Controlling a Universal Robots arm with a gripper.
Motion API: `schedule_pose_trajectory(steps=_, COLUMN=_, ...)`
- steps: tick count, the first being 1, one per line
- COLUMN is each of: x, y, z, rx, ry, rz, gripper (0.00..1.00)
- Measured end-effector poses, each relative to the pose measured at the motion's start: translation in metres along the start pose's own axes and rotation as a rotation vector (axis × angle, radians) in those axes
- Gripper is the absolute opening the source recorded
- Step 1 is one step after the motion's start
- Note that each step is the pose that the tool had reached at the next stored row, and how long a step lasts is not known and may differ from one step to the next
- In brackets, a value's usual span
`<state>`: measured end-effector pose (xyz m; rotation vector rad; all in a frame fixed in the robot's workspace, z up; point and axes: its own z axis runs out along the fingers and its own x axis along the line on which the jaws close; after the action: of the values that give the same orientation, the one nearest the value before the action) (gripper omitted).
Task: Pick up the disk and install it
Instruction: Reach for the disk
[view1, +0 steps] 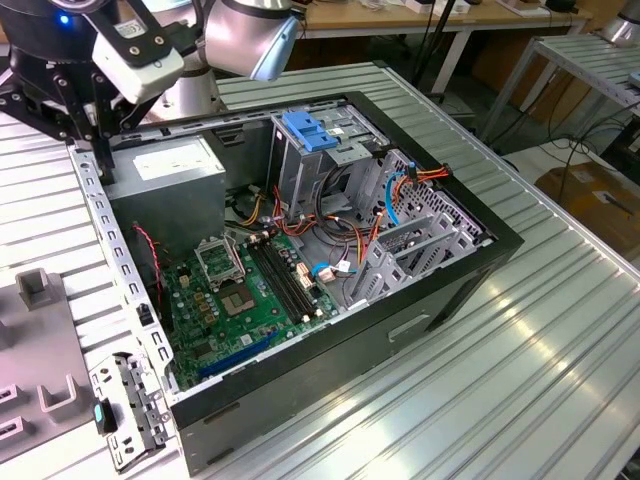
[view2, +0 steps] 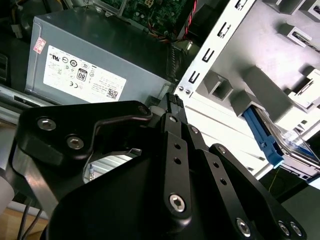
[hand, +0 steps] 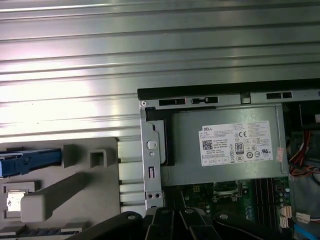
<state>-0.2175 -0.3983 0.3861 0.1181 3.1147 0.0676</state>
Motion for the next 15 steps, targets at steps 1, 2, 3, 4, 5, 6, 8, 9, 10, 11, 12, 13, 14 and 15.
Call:
schedule_pose_trajectory(steps=1, x=0.0011, y=-0.0001, z=0.0, rx=0.0, ry=0.0, rz=0.0, gripper=0.11)
schedule_pose_trajectory(steps=2, x=0.0022, y=-0.0002, z=0.0, rx=0.0001, ry=0.0001, rz=0.0, gripper=0.11)
schedule_pose_trajectory(steps=3, x=0.0027, y=-0.0002, z=0.0, rx=0.0001, ry=0.0001, rz=0.0, gripper=0.11)
schedule_pose_trajectory(steps=4, x=0.0036, y=-0.0003, z=0.0, rx=0.0001, ry=0.0002, rz=0.0, gripper=0.11)
schedule_pose_trajectory(steps=5, x=0.0045, y=-0.0004, z=0.0, rx=0.0001, ry=0.0003, rz=0.0, gripper=0.11)
schedule_pose_trajectory(steps=6, x=0.0052, y=-0.0004, z=0.0001, rx=0.0, ry=0.0002, rz=0.0, gripper=0.11)
schedule_pose_trajectory(steps=8, x=0.0069, y=-0.0005, z=0.0001, rx=0.0, ry=0.0004, rz=0.0, gripper=0.11)
schedule_pose_trajectory(steps=9, x=0.0075, y=-0.0006, z=0.0001, rx=0.0001, ry=0.0004, rz=0.0, gripper=0.11)
schedule_pose_trajectory(steps=10, x=0.0082, y=-0.0006, z=0.0001, rx=0.0001, ry=0.0006, rz=0.0, gripper=0.11)
schedule_pose_trajectory(steps=11, x=0.0089, y=-0.0007, z=0.0001, rx=0.0002, ry=0.0007, rz=0.0, gripper=0.11)
schedule_pose_trajectory(steps=12, x=0.01, y=-0.0008, z=0.0001, rx=0.0002, ry=0.0009, rz=0.0, gripper=0.11)
schedule_pose_trajectory(steps=13, x=0.011, y=-0.0008, z=0.0002, rx=0.0002, ry=0.0011, rz=0.0, gripper=0.11)
schedule_pose_trajectory(steps=14, x=0.0116, y=-0.0009, z=0.0002, rx=0.0001, ry=0.0012, rz=0.0, gripper=0.11)
schedule_pose_trajectory(steps=15, x=0.0127, y=-0.001, z=0.0002, rx=0.0002, ry=0.0013, rz=0.0, gripper=0.11)
